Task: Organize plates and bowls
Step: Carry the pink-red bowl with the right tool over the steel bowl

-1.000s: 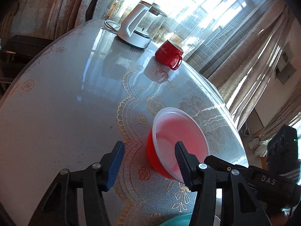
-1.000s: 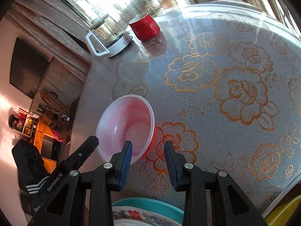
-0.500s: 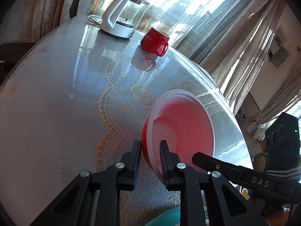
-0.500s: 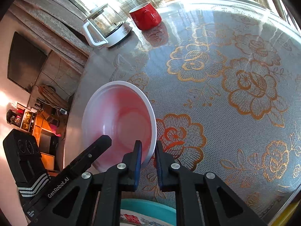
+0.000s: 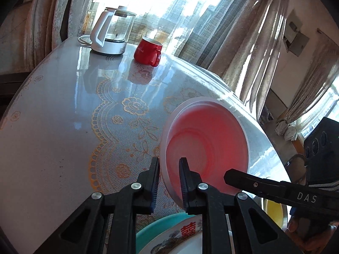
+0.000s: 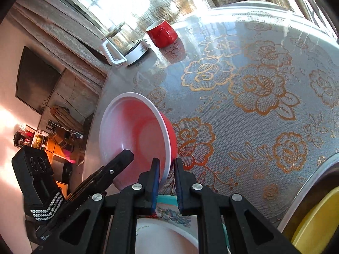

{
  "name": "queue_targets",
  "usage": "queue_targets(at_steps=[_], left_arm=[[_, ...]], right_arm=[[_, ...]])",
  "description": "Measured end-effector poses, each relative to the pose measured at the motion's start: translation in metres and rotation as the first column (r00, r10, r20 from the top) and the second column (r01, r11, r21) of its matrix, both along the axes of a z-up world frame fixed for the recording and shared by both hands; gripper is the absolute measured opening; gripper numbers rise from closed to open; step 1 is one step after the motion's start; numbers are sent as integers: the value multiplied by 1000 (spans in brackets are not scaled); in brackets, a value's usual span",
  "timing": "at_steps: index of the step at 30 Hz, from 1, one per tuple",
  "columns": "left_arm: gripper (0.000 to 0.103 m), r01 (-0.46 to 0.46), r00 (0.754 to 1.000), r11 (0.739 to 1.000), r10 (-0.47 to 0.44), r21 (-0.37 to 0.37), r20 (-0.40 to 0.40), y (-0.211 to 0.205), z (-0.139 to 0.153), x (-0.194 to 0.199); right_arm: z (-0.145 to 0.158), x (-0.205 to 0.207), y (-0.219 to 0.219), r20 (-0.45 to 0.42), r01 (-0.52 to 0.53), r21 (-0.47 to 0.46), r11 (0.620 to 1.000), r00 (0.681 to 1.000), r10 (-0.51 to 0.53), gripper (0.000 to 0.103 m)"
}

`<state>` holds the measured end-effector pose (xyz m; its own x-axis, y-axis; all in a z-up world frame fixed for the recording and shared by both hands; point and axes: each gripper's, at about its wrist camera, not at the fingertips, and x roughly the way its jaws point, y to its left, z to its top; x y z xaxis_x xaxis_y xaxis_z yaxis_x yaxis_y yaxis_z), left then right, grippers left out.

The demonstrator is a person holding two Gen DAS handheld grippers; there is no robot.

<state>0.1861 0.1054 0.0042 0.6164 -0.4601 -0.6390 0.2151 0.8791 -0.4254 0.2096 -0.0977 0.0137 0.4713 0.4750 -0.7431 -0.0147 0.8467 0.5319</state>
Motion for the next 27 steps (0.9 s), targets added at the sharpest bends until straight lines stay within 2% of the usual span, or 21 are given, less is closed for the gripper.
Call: queue_targets(at_steps=[3, 7, 11, 18, 27], left_arm=[[19, 35, 999, 999, -35, -4, 36, -12, 8, -10], [19, 51, 998, 998, -49, -42, 42, -29, 13, -31], [19, 42, 997, 999, -41, -17, 68, -47, 22, -53], [19, 3, 996, 997, -9, 75, 84, -77, 28, -88], [19, 35, 997, 995, -40, 94, 60, -115, 24, -118]], right_arm=[[6, -12, -13, 28, 30, 28, 999, 999, -30, 14], [19, -35, -29, 80, 57, 3, 998, 995, -57, 14], [28, -57, -45, 118, 67, 6, 998, 991, -68, 14], [35, -86, -67, 153, 71, 27, 997, 985, -74, 14], [31, -121, -101, 169, 105, 48, 993, 979, -112, 14]])
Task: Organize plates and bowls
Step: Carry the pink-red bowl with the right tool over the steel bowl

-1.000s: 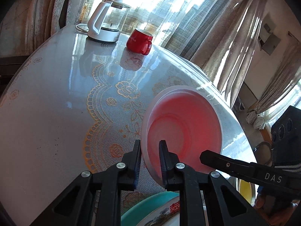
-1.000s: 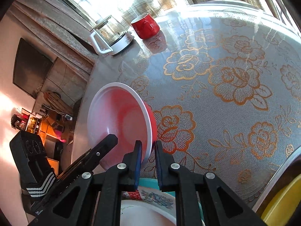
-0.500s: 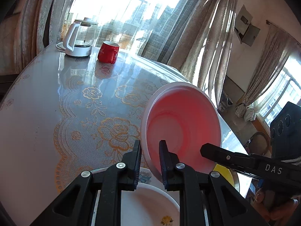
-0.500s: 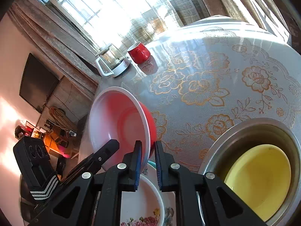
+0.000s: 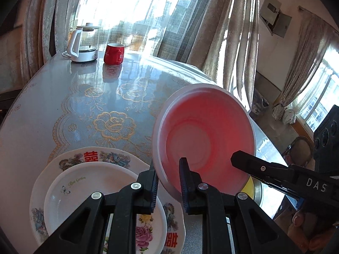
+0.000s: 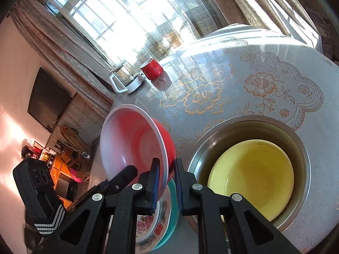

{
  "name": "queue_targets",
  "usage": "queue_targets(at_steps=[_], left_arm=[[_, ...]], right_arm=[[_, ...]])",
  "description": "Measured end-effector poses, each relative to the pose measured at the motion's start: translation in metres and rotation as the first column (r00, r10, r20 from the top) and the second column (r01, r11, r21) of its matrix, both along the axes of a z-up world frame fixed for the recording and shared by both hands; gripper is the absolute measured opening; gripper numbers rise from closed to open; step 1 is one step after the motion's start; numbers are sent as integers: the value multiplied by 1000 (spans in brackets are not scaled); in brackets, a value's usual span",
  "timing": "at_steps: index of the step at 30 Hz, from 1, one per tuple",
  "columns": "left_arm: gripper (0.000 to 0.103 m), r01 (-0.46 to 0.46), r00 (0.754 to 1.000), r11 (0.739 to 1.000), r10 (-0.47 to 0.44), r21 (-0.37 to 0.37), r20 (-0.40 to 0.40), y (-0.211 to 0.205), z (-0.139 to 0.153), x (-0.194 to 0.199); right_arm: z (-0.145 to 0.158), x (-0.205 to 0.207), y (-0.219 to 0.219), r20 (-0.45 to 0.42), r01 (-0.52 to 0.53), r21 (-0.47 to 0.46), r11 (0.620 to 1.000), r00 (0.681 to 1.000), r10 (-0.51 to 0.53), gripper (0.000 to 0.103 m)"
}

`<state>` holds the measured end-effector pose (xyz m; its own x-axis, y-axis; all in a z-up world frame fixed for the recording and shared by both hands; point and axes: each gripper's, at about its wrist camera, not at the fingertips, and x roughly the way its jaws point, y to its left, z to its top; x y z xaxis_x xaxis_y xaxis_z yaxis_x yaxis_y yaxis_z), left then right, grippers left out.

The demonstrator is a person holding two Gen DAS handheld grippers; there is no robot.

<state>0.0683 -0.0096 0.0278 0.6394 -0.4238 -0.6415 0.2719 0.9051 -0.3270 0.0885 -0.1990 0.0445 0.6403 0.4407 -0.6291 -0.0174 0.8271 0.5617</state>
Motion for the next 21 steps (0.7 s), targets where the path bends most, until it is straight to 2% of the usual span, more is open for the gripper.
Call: queue_targets(at_steps=[21], left_arm=[[19, 114, 993, 991, -112, 64, -32, -67, -14, -20]], right_arm=[[-15, -39, -59, -27, 111, 17, 994, 994, -110, 15]])
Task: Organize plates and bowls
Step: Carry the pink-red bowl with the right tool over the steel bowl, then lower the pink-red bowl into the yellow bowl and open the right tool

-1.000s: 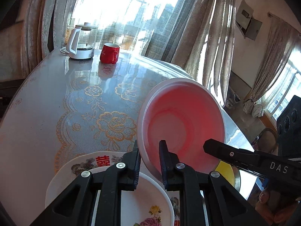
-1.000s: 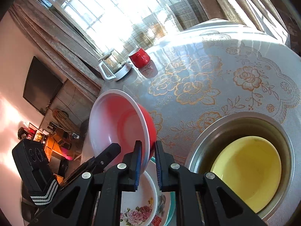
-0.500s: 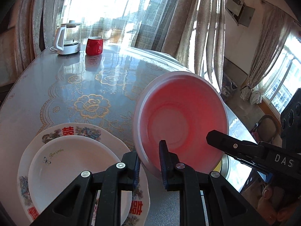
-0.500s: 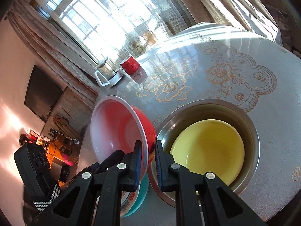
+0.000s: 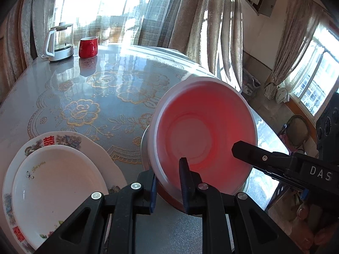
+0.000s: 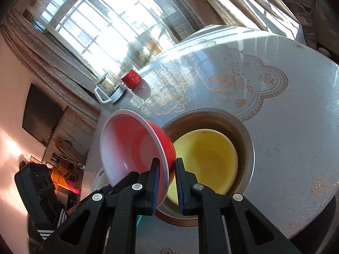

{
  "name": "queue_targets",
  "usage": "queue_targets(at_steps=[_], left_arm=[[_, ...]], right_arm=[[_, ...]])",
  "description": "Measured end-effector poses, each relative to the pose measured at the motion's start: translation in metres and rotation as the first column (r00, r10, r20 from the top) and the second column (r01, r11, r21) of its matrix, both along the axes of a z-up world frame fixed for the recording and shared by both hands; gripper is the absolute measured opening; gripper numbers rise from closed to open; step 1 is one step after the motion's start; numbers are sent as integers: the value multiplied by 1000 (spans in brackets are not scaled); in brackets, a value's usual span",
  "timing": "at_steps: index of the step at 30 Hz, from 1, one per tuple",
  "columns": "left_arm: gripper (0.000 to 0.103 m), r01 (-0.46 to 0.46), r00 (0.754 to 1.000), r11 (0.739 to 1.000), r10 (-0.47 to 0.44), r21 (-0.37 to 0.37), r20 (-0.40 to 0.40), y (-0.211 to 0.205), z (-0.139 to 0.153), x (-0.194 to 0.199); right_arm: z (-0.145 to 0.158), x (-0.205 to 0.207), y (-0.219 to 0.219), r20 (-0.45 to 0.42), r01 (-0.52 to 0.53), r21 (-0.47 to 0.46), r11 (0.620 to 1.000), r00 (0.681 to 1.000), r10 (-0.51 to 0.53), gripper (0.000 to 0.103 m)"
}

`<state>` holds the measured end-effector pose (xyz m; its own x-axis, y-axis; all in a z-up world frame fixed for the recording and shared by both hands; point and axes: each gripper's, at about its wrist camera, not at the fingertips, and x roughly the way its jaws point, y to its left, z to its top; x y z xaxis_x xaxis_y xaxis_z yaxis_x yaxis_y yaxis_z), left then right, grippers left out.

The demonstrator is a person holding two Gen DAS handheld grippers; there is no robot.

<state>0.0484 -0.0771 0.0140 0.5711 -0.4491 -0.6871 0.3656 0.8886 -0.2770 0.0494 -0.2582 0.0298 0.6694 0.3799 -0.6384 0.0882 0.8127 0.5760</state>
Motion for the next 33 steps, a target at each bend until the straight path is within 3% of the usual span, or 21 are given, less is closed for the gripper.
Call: queue_targets(at_steps=[12, 20, 24, 33], left_arm=[[19, 35, 998, 999, -34, 14, -50, -21, -16, 6], [19, 34, 999, 999, -34, 19, -36, -26, -20, 7], [26, 18, 999, 1000, -17, 17, -30, -22, -20, 8], [26, 28, 1000, 998, -27, 58, -6, -26, -22, 5]], right_arm=[[-11, -4, -19, -35, 55, 20, 998, 998, -54, 16], [-25, -5, -28, -84, 77, 37, 996, 994, -74, 16], [-31, -6, -33, -107, 97, 39, 995, 990, -92, 16], [-33, -6, -34, -123, 111, 21, 994, 987, -107, 17]])
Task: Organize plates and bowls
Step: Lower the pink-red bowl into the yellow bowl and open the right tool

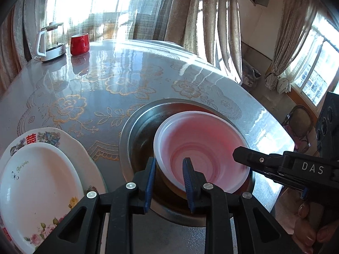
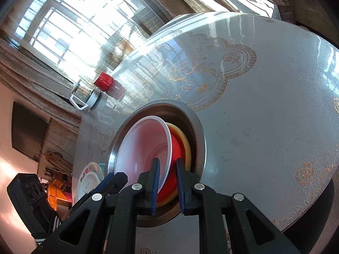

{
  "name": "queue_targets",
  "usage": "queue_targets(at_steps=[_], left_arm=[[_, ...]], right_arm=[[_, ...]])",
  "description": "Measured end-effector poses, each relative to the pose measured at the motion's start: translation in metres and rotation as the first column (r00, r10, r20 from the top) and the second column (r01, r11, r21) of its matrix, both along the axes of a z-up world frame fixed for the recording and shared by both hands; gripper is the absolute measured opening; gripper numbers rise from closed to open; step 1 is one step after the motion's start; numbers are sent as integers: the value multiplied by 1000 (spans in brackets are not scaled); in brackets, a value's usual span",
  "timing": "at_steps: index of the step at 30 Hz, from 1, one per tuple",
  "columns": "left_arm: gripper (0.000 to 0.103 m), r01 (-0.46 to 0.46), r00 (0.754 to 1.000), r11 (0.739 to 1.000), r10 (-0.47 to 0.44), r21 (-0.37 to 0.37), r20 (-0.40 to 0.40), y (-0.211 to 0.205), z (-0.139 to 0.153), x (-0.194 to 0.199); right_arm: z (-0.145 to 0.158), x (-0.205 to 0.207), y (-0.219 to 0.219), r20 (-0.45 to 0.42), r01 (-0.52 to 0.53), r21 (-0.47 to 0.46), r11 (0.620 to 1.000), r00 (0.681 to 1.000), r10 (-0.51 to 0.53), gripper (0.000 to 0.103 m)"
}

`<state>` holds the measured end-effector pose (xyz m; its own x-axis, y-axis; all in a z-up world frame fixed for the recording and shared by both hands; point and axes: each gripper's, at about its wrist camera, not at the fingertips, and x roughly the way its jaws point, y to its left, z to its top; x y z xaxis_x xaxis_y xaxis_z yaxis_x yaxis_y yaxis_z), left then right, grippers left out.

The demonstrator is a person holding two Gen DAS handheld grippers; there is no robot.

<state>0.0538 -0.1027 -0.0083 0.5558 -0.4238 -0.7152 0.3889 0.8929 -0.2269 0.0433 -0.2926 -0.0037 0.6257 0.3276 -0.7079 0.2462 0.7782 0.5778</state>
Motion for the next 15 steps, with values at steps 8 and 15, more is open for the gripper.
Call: queue_targets(at_steps=[8, 15], left_arm=[[26, -24, 1000, 1000, 24, -9, -7, 5, 1, 7], [26, -39, 999, 999, 39, -8, 3, 9, 5, 4]], right_arm=[[0, 13, 7, -4, -22, -49, 999, 1000, 22, 17], [3, 10, 6, 3, -4, -62, 998, 1000, 4, 26]])
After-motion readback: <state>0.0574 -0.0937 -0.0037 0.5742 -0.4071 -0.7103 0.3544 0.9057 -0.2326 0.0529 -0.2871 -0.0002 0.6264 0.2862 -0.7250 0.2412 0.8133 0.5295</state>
